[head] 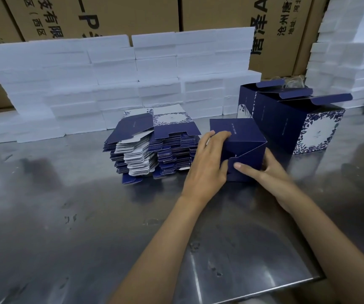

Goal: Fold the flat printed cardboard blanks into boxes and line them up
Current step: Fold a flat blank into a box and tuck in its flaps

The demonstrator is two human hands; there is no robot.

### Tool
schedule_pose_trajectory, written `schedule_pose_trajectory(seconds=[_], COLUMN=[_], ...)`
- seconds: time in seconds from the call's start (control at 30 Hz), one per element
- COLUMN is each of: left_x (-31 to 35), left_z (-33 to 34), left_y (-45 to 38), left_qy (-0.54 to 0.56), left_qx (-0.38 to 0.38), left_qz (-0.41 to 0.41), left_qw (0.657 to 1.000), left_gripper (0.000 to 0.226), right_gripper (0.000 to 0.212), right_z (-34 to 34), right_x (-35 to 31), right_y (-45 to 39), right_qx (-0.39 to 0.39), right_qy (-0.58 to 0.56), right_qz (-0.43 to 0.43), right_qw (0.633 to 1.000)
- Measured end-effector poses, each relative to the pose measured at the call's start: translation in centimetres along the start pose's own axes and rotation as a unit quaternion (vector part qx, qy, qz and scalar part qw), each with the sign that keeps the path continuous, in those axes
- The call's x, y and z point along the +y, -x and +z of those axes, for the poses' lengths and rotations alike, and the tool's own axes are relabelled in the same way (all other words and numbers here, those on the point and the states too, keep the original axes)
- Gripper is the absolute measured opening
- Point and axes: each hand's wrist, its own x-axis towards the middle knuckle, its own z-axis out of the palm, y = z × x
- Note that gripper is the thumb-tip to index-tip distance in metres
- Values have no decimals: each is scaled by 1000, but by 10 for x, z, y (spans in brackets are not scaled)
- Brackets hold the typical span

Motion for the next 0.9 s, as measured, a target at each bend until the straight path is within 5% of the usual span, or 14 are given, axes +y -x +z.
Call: schedule_pose_trajectory(seconds=[0.47,0.9], left_x=[-1,0], left_z=[-1,0], left_y=[-2,0], left_qy=[-16,16], left_qx=[2,8], left_qz=[4,-8], left_qw=[1000,1000], left_gripper=[66,68], right_gripper=[42,46], right_z=[26,27], right_x=[11,5], right_y=[-8,-2], right_qx=[172,158], right_qy=[123,102], right_qz=[-24,-31], right_qw=[977,982])
